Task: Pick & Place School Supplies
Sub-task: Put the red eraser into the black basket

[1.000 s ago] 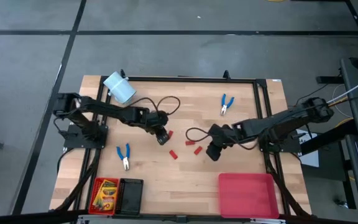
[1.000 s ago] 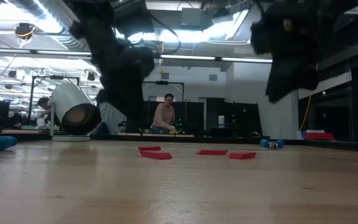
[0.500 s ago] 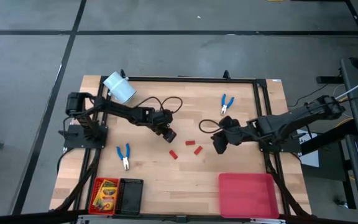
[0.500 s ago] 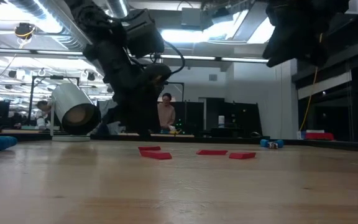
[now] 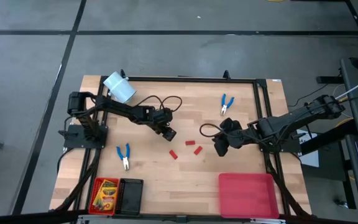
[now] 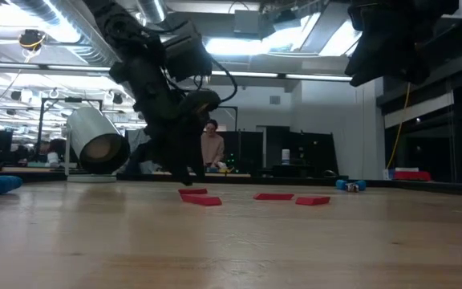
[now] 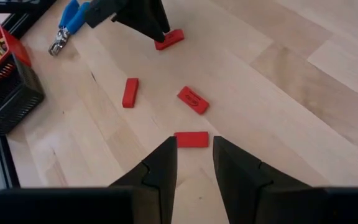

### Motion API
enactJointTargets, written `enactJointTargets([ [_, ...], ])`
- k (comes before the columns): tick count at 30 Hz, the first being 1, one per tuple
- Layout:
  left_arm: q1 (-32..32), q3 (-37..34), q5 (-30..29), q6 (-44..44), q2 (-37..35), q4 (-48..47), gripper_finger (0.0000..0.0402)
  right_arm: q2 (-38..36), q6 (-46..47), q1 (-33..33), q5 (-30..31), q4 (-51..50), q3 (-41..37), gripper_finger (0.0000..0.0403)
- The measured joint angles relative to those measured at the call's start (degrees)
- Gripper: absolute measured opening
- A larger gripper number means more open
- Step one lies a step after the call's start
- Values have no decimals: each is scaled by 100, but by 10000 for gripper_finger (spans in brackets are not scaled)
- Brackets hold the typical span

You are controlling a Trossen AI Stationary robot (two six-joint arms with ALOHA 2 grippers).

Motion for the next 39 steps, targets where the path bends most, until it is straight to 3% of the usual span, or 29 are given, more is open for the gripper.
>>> enactJointTargets([
  [20,-30,40,-405,-27,244,-155,138,-2,39,0,78,-16,0,107],
  [29,-537,747,-1223,132,718,-1008,112,-2,46,-4,187,-15,0,107],
  [39,-596,1082,-1663,-57,814,-1520,104,-2,64,0,141,-15,0,107],
])
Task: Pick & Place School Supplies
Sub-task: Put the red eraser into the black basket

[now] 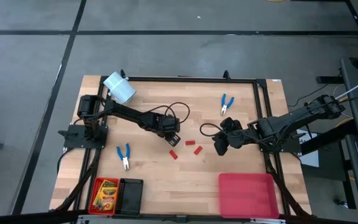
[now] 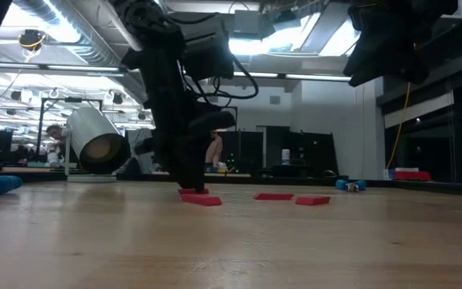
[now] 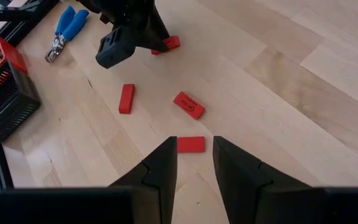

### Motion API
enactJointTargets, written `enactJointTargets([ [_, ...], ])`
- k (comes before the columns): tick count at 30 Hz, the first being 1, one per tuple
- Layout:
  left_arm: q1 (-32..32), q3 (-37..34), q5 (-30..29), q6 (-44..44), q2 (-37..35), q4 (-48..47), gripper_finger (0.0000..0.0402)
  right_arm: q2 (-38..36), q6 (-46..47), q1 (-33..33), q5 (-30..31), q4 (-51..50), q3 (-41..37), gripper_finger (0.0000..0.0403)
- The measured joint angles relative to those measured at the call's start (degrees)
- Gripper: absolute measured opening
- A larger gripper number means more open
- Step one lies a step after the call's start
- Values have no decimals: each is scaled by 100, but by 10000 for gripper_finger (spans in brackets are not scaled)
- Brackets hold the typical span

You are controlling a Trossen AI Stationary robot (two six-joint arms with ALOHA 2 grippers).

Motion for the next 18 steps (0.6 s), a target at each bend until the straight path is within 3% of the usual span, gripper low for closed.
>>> enactJointTargets([
  [4,-79,-2,-196,-127,7,-89,93,0,-2,0,2,0,0,107],
  [12,-47,-48,-159,-38,-375,-186,16,0,71,141,130,0,0,107],
  [18,126,-39,399,211,-735,-238,2,0,220,271,347,0,0,107],
])
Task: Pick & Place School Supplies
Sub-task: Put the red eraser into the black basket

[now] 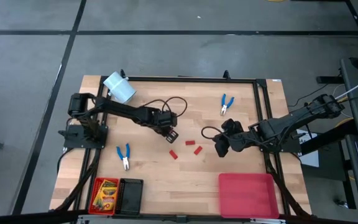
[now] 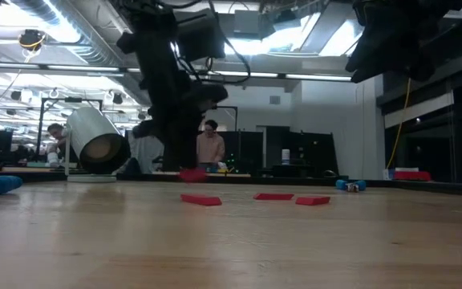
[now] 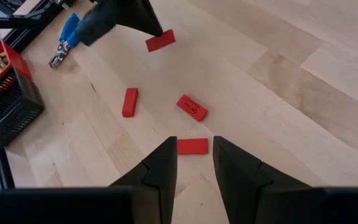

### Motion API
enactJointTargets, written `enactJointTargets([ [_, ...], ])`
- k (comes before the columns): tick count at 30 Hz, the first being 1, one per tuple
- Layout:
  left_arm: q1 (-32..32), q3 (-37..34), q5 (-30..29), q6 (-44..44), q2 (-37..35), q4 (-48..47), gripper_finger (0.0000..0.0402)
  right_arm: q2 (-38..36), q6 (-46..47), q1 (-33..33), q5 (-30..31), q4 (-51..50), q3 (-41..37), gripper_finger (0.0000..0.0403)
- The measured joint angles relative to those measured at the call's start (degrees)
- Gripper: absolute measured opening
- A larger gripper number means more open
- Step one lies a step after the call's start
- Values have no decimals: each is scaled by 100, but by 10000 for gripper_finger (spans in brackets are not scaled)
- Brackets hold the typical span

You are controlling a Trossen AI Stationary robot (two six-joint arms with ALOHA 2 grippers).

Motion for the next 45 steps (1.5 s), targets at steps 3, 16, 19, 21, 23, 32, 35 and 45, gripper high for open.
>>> enactJointTargets([
  [3,30,0,197,17,-106,-20,1,0,63,26,65,-1,0,107],
  [16,-150,4,228,115,-830,-751,1,0,379,242,405,-2,-2,107],
  [19,-145,11,183,115,-853,-571,4,0,377,238,517,-4,-2,107],
  [21,-143,11,209,165,-779,-423,12,0,379,238,555,-3,-2,107],
  [23,-112,11,358,273,-645,-144,26,0,379,238,576,3,-2,107],
  [32,413,-165,1546,617,-16,529,104,0,381,238,584,169,-2,107],
  [35,537,-205,1608,710,48,493,128,0,383,242,568,221,-2,107],
  [45,620,-205,1608,837,79,476,159,0,392,242,583,214,-2,107],
])
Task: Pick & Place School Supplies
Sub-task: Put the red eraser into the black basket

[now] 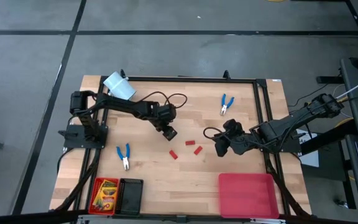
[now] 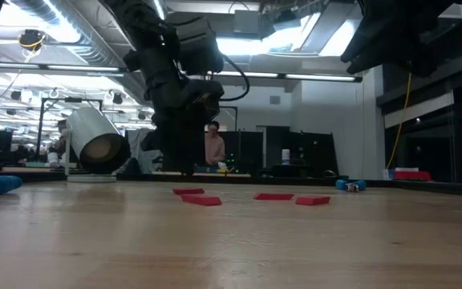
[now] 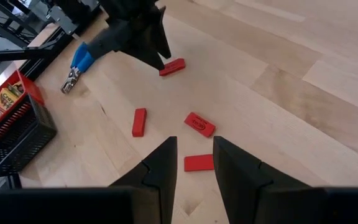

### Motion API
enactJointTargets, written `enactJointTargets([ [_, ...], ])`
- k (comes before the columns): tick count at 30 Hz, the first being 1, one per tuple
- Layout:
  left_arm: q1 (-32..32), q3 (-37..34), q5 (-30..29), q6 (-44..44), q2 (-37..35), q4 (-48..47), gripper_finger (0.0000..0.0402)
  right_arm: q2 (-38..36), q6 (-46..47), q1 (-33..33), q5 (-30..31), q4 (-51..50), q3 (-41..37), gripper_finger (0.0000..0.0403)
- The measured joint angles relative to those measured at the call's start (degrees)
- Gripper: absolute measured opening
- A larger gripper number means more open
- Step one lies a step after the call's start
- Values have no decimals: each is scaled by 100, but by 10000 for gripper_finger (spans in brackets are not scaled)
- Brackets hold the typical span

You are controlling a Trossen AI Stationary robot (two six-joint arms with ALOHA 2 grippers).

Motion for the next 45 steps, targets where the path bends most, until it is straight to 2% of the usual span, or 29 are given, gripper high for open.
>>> enactJointTargets([
  [7,-4,5,152,-17,384,95,158,0,2,0,102,-6,0,107],
  [18,61,22,-140,309,422,-218,155,0,134,63,119,-10,0,107],
  [21,61,22,-373,319,420,-300,154,0,134,63,121,-20,0,107],
  [22,63,7,-678,327,417,-399,154,0,134,63,119,-21,0,107],
  [25,109,4,-1076,342,435,-459,152,0,138,63,117,-17,0,107],
  [28,90,4,-1195,385,433,-477,152,0,137,63,118,-17,0,107],
  [38,13,2,-1091,331,433,-503,100,-2,136,63,119,-20,2,107],
  [45,-68,20,-1069,319,433,-815,96,-2,136,66,119,-20,2,107],
])
